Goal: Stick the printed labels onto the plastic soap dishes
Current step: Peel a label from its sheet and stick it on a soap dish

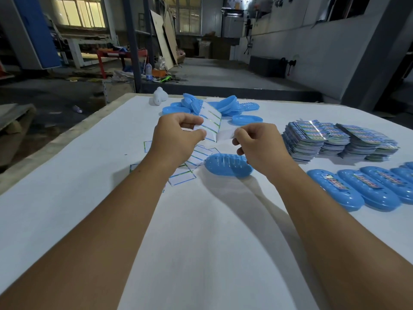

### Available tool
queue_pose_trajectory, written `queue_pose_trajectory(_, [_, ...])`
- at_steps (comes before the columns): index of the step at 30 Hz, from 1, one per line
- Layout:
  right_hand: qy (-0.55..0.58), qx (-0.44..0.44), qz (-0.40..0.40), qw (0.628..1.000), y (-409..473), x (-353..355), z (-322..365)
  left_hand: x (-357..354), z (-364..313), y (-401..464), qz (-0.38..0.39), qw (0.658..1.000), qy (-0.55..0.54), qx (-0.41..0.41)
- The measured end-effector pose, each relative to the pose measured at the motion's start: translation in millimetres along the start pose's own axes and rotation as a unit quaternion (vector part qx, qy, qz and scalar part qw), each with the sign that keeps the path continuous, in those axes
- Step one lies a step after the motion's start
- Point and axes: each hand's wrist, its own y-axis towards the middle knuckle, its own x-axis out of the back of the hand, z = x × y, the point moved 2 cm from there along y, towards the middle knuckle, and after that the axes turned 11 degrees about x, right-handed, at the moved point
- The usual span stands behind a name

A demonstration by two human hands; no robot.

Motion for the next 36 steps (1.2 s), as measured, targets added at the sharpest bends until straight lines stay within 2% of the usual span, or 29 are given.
queue_pose_trajectory(3, [-0.093,0.036,0.024,0.995,-1,-2,2,-2,-1,-2,0.02,1.0,0.006,-0.006])
queue_pose_trajectory(5, [-0.113,0.046,0.028,0.992,-2,-4,3,-4,0,-2,0.031,0.999,0.011,-0.009])
queue_pose_trajectory(18, [-0.073,0.062,0.005,0.995,-1,-6,5,-9,0,-3,0.029,0.997,0.065,-0.029])
queue_pose_trajectory(30, [-0.144,0.054,0.02,0.988,-3,-5,5,-11,-3,-8,0.074,0.994,0.083,-0.017])
queue_pose_trajectory(36, [-0.161,0.039,0.025,0.986,-2,-5,5,-10,-4,-8,0.066,0.994,0.089,-0.013])
